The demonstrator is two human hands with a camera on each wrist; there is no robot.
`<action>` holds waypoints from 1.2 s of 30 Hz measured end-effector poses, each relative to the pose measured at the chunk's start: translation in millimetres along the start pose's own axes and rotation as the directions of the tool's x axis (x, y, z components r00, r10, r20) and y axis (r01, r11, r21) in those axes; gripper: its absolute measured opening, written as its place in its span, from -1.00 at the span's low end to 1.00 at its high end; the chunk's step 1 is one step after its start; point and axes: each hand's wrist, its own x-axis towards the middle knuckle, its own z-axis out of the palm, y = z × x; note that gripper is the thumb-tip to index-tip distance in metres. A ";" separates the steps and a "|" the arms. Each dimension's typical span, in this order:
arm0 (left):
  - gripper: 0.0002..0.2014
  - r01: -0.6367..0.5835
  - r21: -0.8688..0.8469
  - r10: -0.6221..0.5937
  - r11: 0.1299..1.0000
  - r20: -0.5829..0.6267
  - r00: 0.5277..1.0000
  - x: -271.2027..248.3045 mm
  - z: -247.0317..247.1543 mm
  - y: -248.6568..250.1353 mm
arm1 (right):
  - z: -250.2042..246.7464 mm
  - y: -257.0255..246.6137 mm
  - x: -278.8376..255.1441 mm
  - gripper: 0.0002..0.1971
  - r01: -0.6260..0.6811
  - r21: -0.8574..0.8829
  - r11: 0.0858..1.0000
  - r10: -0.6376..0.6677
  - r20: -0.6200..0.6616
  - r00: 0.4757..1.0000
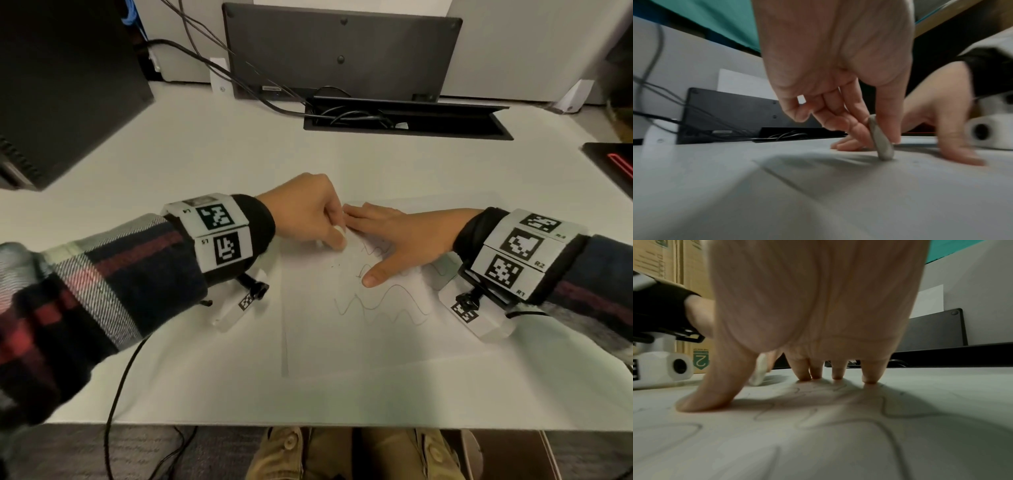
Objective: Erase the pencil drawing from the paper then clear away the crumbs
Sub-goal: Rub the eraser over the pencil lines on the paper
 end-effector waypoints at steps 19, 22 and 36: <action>-0.85 -0.039 0.032 0.039 0.999 0.000 0.999 -9.5 7.4 8.3 | 4.4 1.9 5.2 0.12 0.030 0.012 0.999 -0.029 -0.029 0.999; -0.86 -0.031 0.025 0.031 0.999 0.027 0.999 -9.1 5.8 9.3 | 3.2 -0.4 5.5 0.18 0.039 0.022 0.999 -0.039 -0.033 0.999; -0.88 -0.038 -0.141 0.017 0.989 -0.145 0.989 -2.3 -9.4 -3.7 | 2.0 13.1 -20.1 -0.05 -0.038 0.073 0.997 0.045 -0.097 0.994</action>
